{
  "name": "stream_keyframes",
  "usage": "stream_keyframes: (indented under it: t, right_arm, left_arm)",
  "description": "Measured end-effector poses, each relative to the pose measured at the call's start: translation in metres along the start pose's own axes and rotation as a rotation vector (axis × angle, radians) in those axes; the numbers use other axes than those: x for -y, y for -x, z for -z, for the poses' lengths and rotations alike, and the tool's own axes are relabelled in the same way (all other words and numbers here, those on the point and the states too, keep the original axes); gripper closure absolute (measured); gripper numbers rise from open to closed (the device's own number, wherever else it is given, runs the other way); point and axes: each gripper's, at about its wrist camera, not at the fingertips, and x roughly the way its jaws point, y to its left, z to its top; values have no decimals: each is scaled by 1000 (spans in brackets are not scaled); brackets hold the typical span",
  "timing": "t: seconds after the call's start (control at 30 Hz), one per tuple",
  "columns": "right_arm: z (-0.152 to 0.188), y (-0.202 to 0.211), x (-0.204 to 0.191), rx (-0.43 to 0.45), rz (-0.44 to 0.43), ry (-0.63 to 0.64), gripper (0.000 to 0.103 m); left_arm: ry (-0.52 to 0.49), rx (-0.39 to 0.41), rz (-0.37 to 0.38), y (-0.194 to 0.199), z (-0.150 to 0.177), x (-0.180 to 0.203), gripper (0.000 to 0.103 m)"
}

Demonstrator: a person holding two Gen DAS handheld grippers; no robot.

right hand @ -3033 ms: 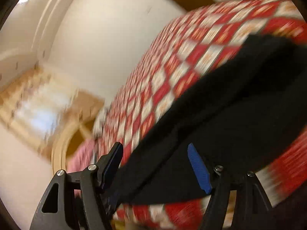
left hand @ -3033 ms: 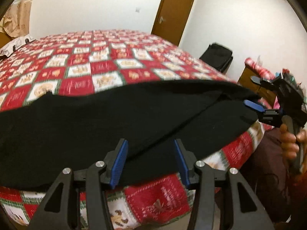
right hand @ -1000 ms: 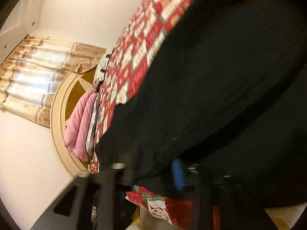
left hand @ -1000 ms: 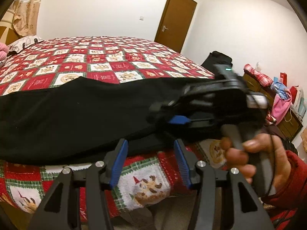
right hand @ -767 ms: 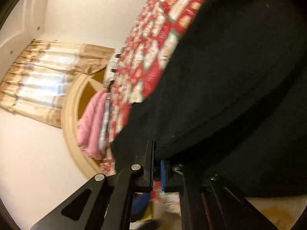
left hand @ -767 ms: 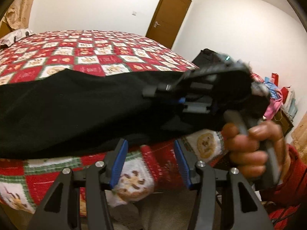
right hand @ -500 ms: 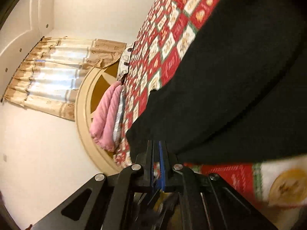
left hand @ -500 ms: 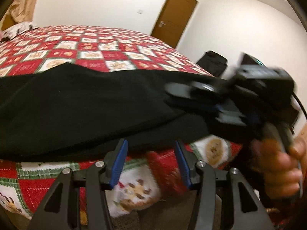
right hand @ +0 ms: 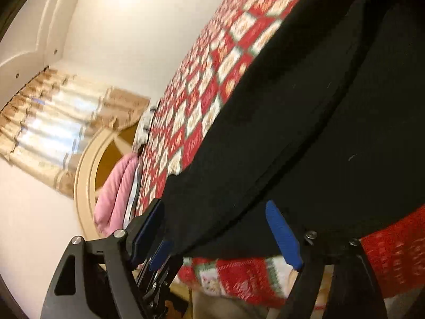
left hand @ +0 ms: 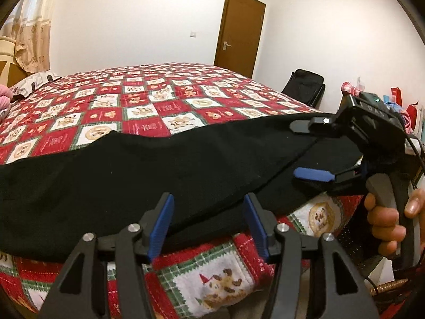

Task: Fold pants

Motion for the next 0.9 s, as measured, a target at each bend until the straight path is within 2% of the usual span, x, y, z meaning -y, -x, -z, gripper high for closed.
stream_keyframes:
  t: [0.03,0.1,0.17,0.2,0.3,0.4,0.43,0.47,0.53,0.57,0.67,0.77,0.9]
  right_arm:
    - [-2,2,0,8,25,27,23]
    - [-4,-4,-2,23,79,77,32]
    - [-3,-17,-3,-2,146,116,68]
    - [-1,-28,-2,-33,150,123,73]
    - [6,-49,-2,-76,110,104,74]
    - [4,-62,-6,-110,37,76,74]
    - [6,-68,-6,-141,-5,54,76]
    - [8,-75,-7,-174,-39,41,83]
    - [15,-88,-10,-214,-42,58,90]
    - [16,-93,-9,-218,-32,64,99]
    - [13,-93,-2,-223,-72,20,100]
    - [9,-80,-14,-207,-124,63,100]
    - [5,-63,-33,-195,-199,83,100]
  left_arm:
    - [3,-4,-4,-2,-1,-1,46]
    - [7,-8,-18,-5,-1,-1,46]
    - [-6,-11,-43,-4,0,-2,46]
    - [-20,-10,-58,-4,1,-2,46]
    - [-53,-12,-80,1,4,-4,46]
    - [-31,-18,-70,5,6,-11,46]
    - [-13,-22,-54,6,6,-13,46]
    - [1,-24,-40,7,7,-15,46]
    - [45,-25,7,8,8,-16,46]
    - [60,-28,29,7,9,-16,46]
    - [67,-50,81,4,12,-11,46]
    - [43,-69,136,1,13,-2,46]
    - [141,-95,239,-7,12,-8,46]
